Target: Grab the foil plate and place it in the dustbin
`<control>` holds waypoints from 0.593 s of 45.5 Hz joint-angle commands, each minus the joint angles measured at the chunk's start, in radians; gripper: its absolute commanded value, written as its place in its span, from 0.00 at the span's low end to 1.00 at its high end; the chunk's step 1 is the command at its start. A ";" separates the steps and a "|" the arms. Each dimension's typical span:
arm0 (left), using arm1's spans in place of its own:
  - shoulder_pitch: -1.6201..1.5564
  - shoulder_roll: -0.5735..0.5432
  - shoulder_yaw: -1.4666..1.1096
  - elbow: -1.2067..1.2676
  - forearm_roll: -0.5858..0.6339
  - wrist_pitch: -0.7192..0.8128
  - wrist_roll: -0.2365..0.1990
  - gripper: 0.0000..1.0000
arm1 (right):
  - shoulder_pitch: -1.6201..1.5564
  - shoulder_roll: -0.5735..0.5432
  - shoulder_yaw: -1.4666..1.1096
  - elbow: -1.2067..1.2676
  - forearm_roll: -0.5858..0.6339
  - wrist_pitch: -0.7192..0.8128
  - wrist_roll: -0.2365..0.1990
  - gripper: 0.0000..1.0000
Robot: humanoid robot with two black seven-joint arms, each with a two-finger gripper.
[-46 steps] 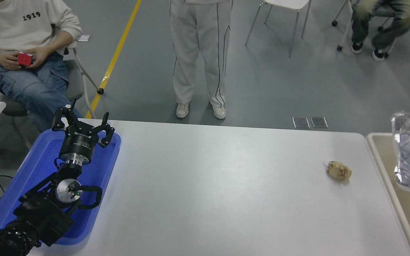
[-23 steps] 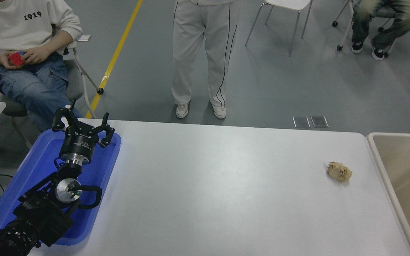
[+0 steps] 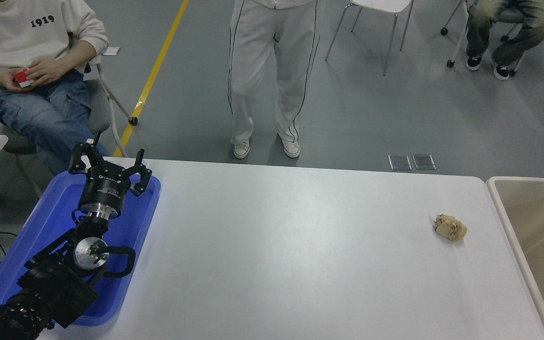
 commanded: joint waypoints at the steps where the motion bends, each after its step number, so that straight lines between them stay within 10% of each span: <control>1: 0.000 0.000 0.001 0.000 0.000 0.000 0.000 1.00 | -0.189 0.152 0.028 -0.217 0.124 -0.081 0.000 0.00; 27: 0.000 0.000 0.000 0.000 0.000 0.000 0.000 1.00 | -0.428 0.290 0.166 -0.446 0.133 -0.253 0.000 0.00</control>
